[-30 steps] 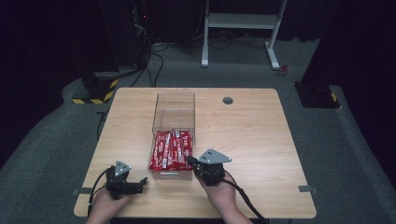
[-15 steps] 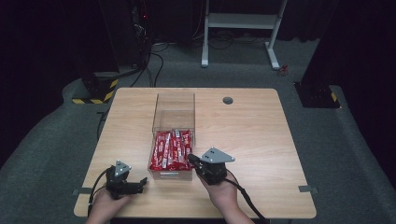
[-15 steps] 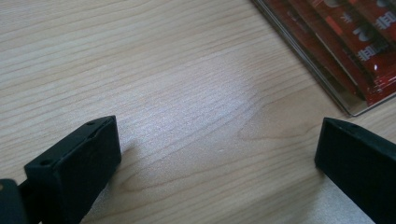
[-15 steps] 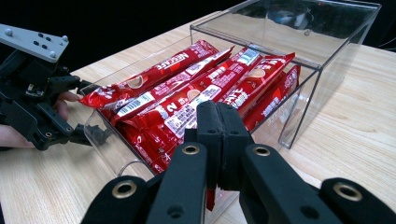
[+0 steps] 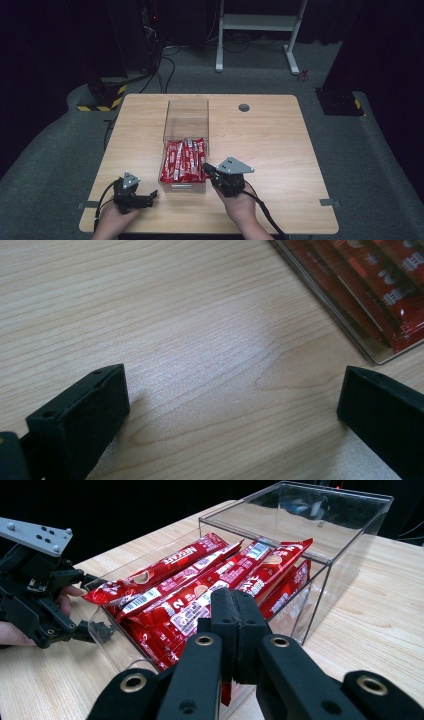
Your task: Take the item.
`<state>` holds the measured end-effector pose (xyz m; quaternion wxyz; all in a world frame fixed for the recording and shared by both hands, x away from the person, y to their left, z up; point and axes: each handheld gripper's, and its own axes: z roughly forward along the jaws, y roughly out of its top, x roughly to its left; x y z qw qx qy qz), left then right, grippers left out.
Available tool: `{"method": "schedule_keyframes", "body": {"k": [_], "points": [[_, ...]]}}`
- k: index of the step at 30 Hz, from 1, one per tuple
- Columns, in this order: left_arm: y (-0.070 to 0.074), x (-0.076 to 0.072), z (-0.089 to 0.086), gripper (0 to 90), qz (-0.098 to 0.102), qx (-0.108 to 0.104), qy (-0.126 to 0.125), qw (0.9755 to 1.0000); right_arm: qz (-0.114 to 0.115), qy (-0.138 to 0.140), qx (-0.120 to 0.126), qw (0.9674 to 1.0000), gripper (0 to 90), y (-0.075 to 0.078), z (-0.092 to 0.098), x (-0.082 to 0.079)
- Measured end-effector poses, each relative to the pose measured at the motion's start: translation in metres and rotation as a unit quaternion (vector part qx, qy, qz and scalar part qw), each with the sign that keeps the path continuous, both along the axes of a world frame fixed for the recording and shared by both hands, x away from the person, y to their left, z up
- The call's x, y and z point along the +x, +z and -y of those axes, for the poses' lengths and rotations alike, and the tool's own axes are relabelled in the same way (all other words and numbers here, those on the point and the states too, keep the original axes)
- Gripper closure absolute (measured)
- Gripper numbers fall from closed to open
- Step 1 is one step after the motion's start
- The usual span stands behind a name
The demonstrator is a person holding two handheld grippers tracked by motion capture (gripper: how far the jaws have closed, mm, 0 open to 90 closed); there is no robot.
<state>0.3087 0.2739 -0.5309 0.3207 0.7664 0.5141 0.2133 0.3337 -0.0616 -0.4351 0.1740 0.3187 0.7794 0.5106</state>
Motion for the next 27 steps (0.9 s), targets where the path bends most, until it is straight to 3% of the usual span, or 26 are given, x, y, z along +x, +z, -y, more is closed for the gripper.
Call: {"method": "schedule_keyframes", "body": {"k": [27], "points": [[0.000,0.000,0.000,0.6,-0.001,0.001,-0.001,1.0000,0.011,-0.016,0.000,0.9998,89.8,0.005,0.013,0.003]]}}
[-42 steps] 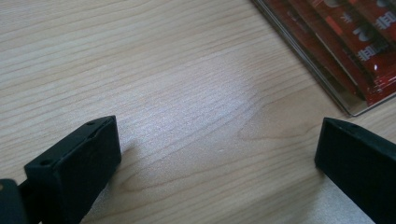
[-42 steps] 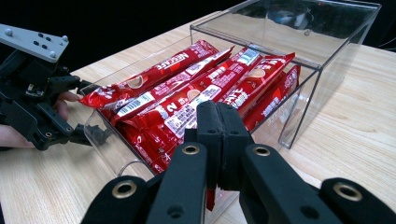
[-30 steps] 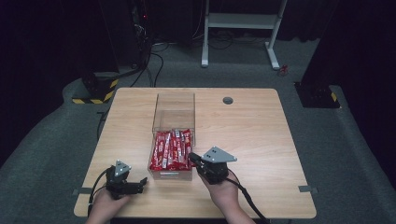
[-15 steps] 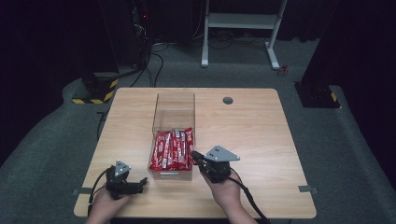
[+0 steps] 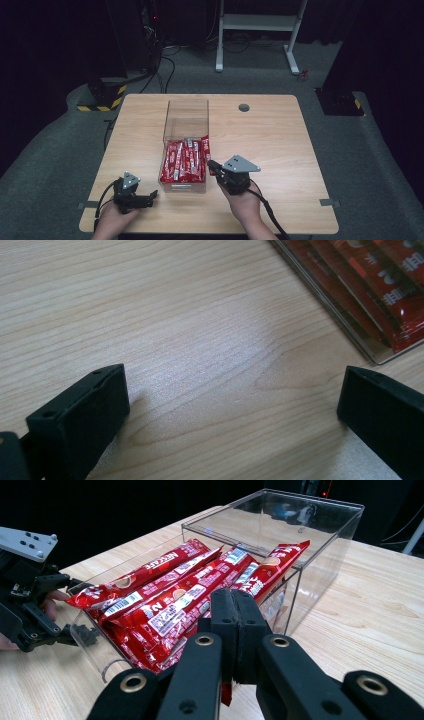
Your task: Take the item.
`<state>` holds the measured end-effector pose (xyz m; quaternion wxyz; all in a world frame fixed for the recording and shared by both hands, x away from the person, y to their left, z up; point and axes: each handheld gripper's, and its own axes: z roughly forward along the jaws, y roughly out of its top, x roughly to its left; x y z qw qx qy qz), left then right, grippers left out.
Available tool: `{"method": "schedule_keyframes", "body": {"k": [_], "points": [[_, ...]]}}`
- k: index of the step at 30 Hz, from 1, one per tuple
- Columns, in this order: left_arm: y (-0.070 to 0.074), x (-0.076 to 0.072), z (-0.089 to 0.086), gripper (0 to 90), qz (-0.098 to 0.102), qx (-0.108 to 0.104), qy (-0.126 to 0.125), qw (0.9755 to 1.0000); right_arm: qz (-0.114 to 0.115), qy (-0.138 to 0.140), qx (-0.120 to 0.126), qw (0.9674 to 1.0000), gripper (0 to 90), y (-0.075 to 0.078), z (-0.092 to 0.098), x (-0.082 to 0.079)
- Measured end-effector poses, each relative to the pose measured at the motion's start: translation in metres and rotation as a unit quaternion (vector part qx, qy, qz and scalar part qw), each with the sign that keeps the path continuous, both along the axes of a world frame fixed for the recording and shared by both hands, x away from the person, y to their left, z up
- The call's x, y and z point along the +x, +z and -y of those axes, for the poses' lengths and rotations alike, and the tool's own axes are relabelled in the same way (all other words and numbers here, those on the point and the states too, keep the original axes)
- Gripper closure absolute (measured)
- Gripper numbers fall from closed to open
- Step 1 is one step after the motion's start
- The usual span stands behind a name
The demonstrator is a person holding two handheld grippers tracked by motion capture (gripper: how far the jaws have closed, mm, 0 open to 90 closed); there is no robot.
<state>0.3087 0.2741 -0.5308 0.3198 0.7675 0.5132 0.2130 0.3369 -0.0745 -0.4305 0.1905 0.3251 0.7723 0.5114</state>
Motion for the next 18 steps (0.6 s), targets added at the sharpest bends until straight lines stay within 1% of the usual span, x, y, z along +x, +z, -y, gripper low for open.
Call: {"method": "schedule_keyframes", "body": {"k": [18], "points": [[0.000,0.000,0.000,0.6,0.000,0.000,0.000,1.0000,0.003,-0.022,0.001,0.9998,89.8,0.001,0.013,0.006]]}}
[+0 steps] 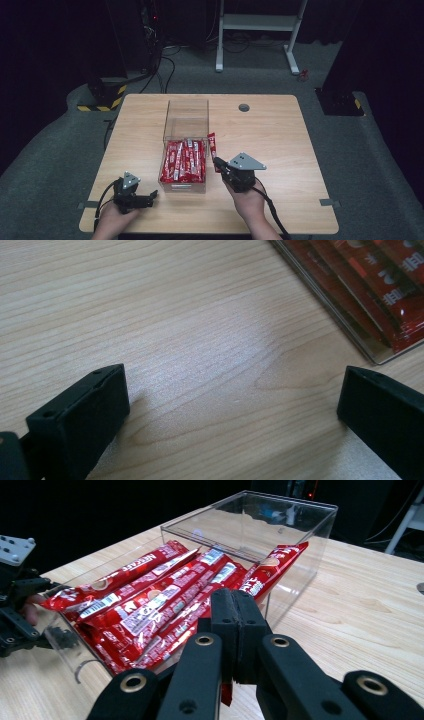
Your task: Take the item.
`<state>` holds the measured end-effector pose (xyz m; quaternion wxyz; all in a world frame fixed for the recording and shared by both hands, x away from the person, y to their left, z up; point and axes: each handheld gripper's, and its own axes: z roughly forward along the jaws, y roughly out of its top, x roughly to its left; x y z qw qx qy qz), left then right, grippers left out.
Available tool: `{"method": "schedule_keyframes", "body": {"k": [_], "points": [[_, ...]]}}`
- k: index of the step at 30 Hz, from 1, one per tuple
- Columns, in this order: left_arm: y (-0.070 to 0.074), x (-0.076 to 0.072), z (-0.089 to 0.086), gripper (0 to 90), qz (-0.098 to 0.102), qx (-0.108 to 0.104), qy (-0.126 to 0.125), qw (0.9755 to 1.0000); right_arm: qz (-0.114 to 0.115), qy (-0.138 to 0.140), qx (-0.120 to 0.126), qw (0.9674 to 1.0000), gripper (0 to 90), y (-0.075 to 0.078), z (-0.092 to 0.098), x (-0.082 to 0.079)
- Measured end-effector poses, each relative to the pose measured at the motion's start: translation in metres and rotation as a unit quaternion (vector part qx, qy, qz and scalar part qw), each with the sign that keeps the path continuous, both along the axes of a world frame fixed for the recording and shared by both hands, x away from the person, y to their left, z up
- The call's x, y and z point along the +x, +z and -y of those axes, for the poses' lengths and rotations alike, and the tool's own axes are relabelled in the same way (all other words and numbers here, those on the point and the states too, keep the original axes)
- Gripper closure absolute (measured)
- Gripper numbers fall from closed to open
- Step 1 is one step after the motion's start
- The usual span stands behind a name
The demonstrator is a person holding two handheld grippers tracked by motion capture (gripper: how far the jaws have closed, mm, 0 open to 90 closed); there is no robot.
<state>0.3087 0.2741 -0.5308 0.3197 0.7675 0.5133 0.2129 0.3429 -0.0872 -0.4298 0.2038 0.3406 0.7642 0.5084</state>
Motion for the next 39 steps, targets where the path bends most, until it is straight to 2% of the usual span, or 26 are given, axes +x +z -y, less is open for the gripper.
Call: {"method": "schedule_keyframes", "body": {"k": [20,39], "points": [[0.000,0.000,0.000,0.6,0.001,0.001,-0.002,1.0000,-0.009,-0.040,-0.006,0.9992,89.9,-0.008,0.020,0.015],[0.000,0.000,0.000,0.6,0.000,0.001,-0.004,1.0000,-0.025,-0.075,-0.018,0.9967,89.9,-0.022,0.035,0.029]]}}
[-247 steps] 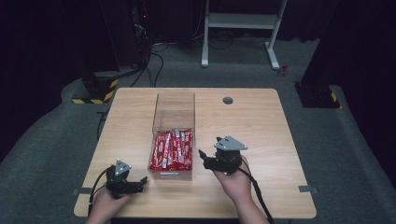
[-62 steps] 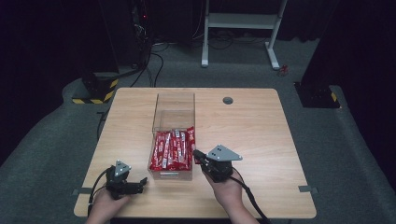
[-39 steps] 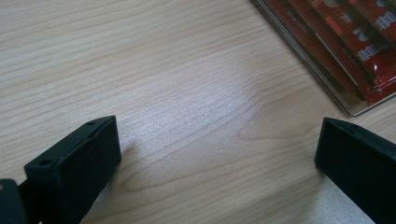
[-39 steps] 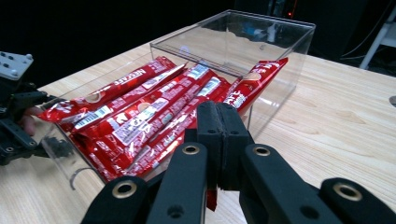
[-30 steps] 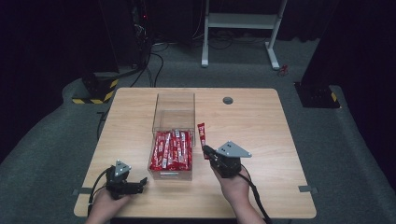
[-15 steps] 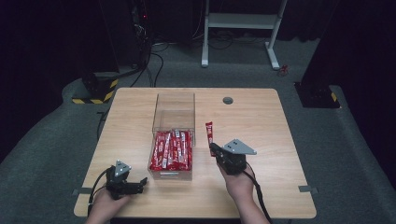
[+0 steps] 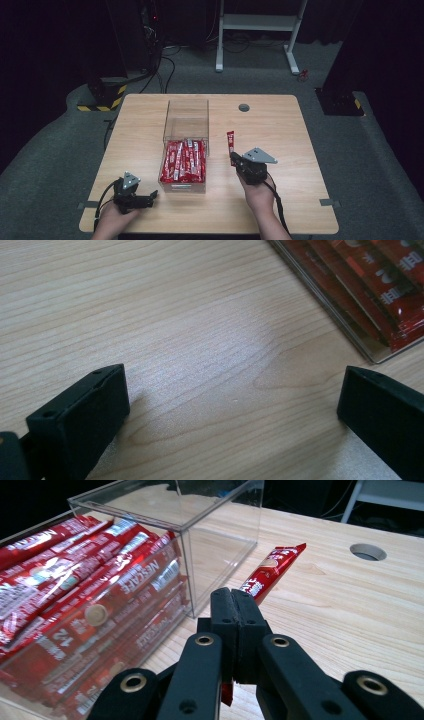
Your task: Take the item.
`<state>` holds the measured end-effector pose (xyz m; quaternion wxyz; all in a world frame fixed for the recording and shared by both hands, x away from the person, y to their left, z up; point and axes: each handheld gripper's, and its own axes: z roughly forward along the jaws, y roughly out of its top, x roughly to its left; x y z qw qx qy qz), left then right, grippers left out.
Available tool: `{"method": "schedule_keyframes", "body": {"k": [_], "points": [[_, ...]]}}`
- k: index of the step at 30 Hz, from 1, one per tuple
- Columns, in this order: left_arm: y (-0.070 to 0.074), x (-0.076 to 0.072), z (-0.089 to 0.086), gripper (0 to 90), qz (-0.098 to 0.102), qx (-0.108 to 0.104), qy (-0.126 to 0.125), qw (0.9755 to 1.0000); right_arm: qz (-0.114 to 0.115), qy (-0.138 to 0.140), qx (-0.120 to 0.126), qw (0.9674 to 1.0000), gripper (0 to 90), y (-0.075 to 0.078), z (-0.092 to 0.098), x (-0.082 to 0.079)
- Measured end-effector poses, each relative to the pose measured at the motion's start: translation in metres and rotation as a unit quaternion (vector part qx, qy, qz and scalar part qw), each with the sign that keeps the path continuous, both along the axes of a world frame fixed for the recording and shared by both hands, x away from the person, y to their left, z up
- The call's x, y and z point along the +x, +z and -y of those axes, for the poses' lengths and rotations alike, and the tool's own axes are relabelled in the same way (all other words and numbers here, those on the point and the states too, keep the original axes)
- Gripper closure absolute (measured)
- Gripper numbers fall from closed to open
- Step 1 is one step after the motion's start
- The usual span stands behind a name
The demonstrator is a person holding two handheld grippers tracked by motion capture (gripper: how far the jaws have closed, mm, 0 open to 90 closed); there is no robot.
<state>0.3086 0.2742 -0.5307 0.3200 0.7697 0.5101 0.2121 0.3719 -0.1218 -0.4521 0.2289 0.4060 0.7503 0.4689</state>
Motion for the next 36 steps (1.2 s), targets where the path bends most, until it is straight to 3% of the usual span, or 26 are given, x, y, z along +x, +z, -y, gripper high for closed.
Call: {"method": "schedule_keyframes", "body": {"k": [36], "points": [[0.000,0.000,0.000,0.6,0.001,0.000,-0.001,1.0000,-0.061,-0.030,-0.031,0.9972,89.8,-0.043,0.005,0.025]]}}
